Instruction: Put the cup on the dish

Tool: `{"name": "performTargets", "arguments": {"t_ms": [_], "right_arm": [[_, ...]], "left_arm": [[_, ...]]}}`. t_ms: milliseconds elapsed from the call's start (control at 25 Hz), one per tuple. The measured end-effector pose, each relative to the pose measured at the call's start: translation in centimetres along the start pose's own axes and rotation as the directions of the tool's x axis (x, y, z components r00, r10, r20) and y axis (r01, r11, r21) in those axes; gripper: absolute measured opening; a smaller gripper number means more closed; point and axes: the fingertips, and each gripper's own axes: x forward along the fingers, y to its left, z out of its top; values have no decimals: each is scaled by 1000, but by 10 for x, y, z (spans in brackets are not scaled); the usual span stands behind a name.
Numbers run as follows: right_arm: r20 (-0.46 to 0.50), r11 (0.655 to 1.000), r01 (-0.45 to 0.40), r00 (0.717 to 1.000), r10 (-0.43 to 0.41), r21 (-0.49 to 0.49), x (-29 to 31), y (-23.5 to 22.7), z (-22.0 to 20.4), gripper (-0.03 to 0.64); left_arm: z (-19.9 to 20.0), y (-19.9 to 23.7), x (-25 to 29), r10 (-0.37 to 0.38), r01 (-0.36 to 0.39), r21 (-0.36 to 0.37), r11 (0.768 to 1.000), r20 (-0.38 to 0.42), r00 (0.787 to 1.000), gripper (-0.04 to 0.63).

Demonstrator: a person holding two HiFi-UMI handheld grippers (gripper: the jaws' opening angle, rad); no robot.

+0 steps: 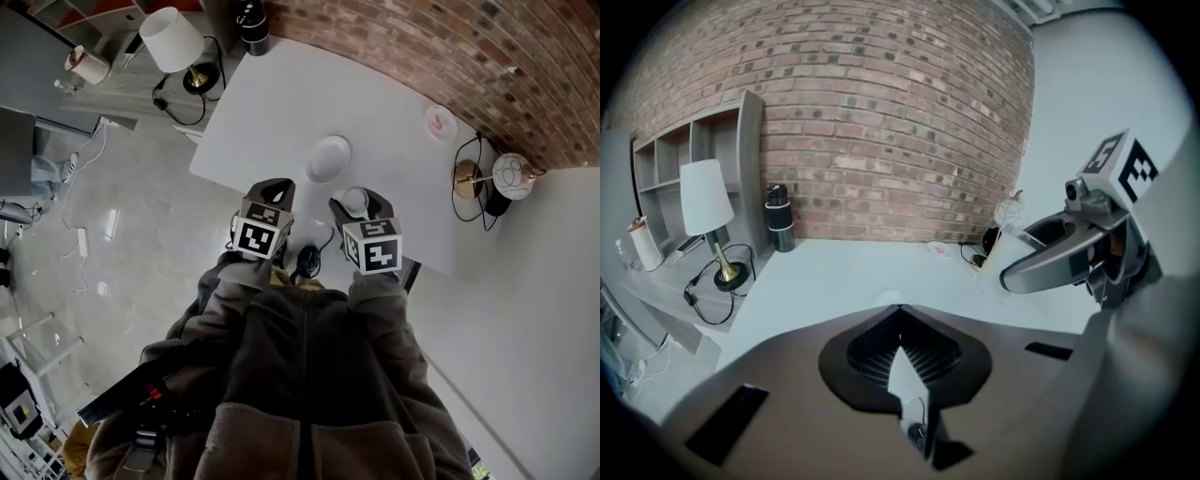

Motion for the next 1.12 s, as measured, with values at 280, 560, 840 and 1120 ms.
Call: {"name": "performTargets", "arguments": {"t_ms": [280, 560, 840, 1120], "right_arm": [[0, 1000, 23, 1000, -23, -9, 43, -9, -5, 267], [-35, 999, 28, 999, -28, -19, 83, -20, -15, 267], [-47, 999, 17, 999, -19, -33, 122, -28, -25, 267], [-81, 999, 1, 997, -4, -38, 150, -34, -34, 267]], "left_arm": [[-17, 22, 29, -11, 10, -21, 1000, -52, 999, 5], [-36, 41, 57, -11, 9, -27, 1000, -103, 995, 6], [-61, 53, 79, -25, 16, -50, 999, -169, 985, 5], [-80, 60, 90, -33, 19, -63, 998, -220, 975, 6]]}}
